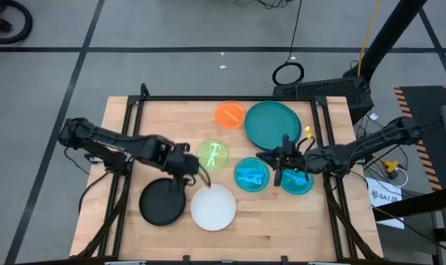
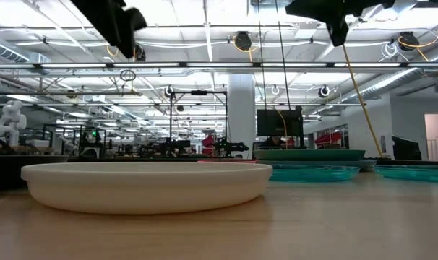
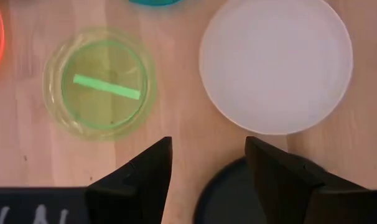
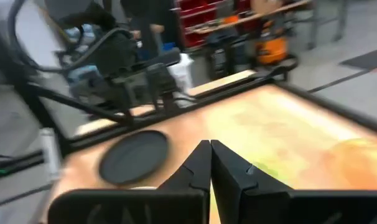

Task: Stack plastic plates
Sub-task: Stack the white plate on top of the black plate

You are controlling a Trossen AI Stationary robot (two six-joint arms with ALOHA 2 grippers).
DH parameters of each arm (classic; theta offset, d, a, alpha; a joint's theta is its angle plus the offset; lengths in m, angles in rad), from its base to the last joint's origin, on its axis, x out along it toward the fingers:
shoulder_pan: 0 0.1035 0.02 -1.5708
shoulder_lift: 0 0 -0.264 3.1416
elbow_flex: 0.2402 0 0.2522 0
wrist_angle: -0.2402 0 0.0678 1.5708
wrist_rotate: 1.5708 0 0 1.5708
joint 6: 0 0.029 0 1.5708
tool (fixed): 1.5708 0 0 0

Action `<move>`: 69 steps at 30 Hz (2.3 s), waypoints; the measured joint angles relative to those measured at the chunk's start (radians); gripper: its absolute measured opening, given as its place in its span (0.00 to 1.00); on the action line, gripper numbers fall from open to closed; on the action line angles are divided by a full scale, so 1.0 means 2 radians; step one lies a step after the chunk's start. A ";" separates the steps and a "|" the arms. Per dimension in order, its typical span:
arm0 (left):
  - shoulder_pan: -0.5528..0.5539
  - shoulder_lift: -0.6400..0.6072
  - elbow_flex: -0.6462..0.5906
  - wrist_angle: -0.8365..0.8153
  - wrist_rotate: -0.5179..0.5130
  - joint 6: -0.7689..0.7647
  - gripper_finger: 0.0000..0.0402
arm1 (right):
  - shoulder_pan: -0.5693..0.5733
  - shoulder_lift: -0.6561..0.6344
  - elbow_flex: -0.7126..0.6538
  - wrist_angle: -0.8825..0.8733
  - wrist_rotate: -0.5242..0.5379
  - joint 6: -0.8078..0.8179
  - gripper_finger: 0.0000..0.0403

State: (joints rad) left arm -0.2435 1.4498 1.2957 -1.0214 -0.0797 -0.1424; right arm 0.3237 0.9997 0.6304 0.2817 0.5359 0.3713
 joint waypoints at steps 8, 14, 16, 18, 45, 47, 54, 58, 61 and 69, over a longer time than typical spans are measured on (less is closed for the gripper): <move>-0.071 -0.012 -0.010 0.020 -0.078 0.024 0.52 | 0.000 0.054 0.001 0.097 -0.060 0.043 0.00; -0.085 -0.039 -0.069 0.081 -0.083 0.027 0.52 | 0.005 0.118 0.068 0.071 -0.064 0.033 0.00; -0.087 -0.047 -0.090 0.098 -0.083 0.027 0.52 | 0.006 0.139 0.103 0.039 -0.066 0.031 0.00; -0.087 -0.057 -0.109 0.118 -0.086 0.032 0.52 | 0.006 0.161 0.141 0.001 -0.066 0.031 0.00; -0.085 -0.270 -0.154 0.125 -0.336 0.016 0.52 | -0.048 0.400 0.358 -0.144 -0.151 0.044 0.00; -0.085 -0.270 -0.154 0.123 -0.337 0.022 0.52 | -0.055 0.413 0.372 -0.154 -0.166 0.043 0.00; -0.085 -0.271 -0.154 0.127 -0.371 0.030 0.52 | -0.071 0.450 0.433 -0.219 -0.180 0.024 0.00; -0.085 -0.270 -0.154 0.118 -0.378 0.003 0.52 | -0.074 0.471 0.457 -0.241 -0.186 -0.003 0.00; -0.085 -0.269 -0.154 0.116 -0.380 -0.004 0.52 | -0.074 0.484 0.460 -0.241 -0.190 -0.019 0.00; -0.085 -0.269 -0.154 0.100 -0.382 -0.049 0.52 | -0.074 0.498 0.460 -0.254 -0.190 -0.036 0.00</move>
State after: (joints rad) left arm -0.4140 0.9112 0.9882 -0.8222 -0.8437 -0.2396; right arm 0.1758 1.9967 1.5501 -0.2264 0.1551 0.2986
